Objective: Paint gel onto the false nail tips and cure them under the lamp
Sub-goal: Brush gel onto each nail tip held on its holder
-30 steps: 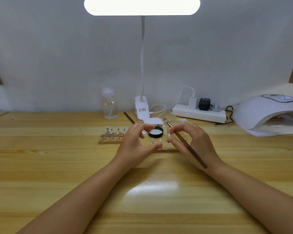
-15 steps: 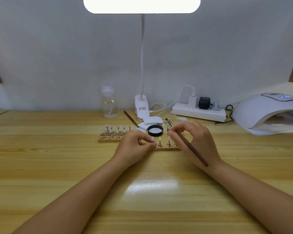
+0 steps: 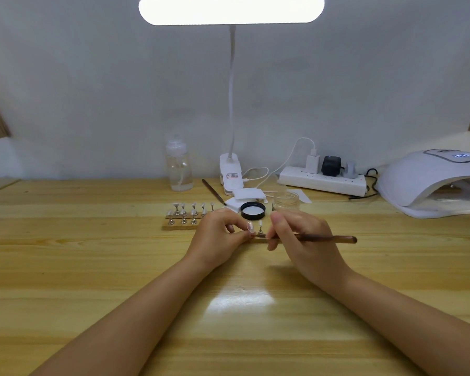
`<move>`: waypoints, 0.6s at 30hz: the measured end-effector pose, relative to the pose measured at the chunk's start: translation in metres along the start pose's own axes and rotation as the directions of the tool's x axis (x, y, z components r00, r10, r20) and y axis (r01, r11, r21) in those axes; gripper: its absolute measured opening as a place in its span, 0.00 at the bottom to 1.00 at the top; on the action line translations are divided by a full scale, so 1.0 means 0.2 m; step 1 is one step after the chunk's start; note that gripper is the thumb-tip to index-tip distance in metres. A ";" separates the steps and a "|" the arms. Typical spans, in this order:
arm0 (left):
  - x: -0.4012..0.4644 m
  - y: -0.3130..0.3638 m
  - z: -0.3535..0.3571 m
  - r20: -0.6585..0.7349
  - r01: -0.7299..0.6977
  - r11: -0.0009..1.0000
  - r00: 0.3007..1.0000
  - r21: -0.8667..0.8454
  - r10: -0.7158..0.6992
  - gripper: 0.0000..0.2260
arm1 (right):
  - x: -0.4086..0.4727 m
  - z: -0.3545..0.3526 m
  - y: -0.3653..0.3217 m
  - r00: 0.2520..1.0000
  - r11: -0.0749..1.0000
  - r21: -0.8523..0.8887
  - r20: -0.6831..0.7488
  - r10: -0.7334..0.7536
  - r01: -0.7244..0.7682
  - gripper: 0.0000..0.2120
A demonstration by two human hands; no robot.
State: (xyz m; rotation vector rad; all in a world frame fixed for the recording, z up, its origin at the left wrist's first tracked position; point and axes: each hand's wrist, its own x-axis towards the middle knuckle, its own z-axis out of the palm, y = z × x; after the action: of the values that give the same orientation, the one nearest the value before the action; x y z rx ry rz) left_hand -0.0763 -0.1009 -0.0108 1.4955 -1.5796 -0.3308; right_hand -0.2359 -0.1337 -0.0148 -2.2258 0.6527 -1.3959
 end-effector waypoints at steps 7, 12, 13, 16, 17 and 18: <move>0.00 -0.01 0.00 -0.004 -0.001 1.000 1.000 -0.015 0.001 0.02 | -0.01 0.00 0.00 0.999 0.999 -0.041 0.038 0.021 -0.020 0.21; 0.01 -0.01 0.00 -0.005 0.004 0.999 1.000 -0.041 -0.005 0.06 | 0.01 0.00 0.01 1.000 0.996 -0.090 -0.022 0.006 -0.008 0.19; 0.01 -0.01 0.00 -0.007 0.005 0.999 1.000 -0.050 -0.006 0.07 | 0.00 0.01 0.01 0.999 0.997 -0.063 -0.003 0.042 -0.042 0.19; 0.01 -0.01 0.00 -0.005 0.012 0.998 1.000 -0.058 -0.012 0.06 | 0.00 0.00 0.00 0.996 0.996 0.039 0.001 0.085 -0.085 0.21; 0.01 -0.01 0.00 -0.003 0.013 0.998 1.000 -0.055 -0.013 0.05 | 0.00 0.00 0.00 0.997 0.996 0.041 -0.014 0.076 -0.075 0.21; 0.00 -0.01 0.00 -0.001 0.011 0.999 1.000 -0.050 -0.011 0.05 | 0.00 0.00 0.00 0.998 0.998 0.019 -0.027 0.064 -0.064 0.20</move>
State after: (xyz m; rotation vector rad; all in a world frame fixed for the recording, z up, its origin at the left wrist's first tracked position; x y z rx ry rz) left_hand -0.0752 -0.1021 -0.0114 1.4661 -1.5514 -0.3735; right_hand -0.2358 -0.1345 -0.0145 -2.1560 0.7123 -1.3980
